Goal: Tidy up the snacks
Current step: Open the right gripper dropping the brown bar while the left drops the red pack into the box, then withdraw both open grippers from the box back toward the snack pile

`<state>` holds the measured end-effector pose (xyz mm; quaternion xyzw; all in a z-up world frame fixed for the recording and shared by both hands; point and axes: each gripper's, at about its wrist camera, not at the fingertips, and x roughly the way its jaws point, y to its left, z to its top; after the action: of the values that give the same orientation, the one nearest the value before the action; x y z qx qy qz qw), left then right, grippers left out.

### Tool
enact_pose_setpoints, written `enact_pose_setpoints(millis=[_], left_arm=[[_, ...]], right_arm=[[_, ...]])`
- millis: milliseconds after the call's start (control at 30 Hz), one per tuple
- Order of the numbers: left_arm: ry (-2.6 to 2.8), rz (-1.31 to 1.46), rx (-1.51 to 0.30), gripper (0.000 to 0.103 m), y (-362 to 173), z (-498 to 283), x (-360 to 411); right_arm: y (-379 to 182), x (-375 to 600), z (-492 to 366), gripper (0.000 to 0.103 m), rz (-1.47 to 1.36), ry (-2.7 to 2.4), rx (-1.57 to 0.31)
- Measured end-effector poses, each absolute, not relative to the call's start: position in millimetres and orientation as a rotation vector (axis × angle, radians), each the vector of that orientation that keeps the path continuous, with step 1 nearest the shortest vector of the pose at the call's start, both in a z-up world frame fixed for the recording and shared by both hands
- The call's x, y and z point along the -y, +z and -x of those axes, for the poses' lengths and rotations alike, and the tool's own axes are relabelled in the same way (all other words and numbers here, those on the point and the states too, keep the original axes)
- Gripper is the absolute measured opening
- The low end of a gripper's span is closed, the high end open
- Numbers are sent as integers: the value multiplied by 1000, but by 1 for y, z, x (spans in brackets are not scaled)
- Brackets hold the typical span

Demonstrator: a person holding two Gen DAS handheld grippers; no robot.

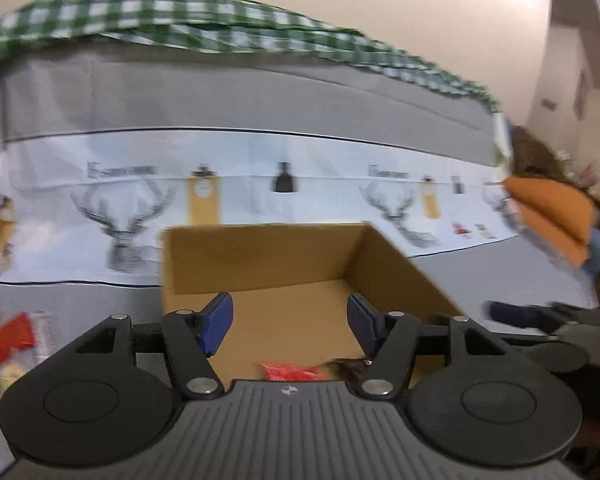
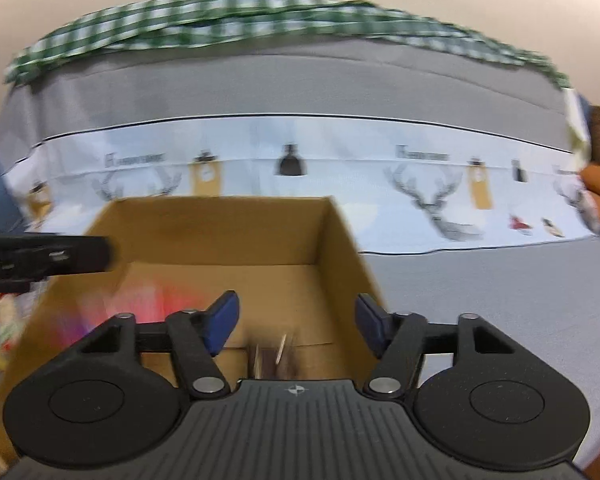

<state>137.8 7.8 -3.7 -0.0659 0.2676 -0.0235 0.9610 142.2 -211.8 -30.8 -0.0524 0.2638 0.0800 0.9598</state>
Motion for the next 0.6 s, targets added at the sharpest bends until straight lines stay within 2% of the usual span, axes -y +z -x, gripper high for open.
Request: enact_pose_setpoints(millis=[300,333,400,467,567,600], left_arm=[[186,153,-756,71,-29,-156,-42],[180,161,-774,69,-32,-157,-44],[157,172,-805,65,-37,-159,-45],[134,190,-831,55,-42,-160,-46],[96,218,-870,43,-50,-163,-45],[88,220,-877,42,-52,-164,-44]], right_arm=[[-59,233,-165,64,138,-15,-724],[-62,235,-166,60,132,-24,-737],[-66,238,-170,47,114,-34,-770],[-69,242,-174,27,90,-42,-796],[-71,244,-173,26,78,-40,-799],[-71,243,-172,26,85,-40,-797]])
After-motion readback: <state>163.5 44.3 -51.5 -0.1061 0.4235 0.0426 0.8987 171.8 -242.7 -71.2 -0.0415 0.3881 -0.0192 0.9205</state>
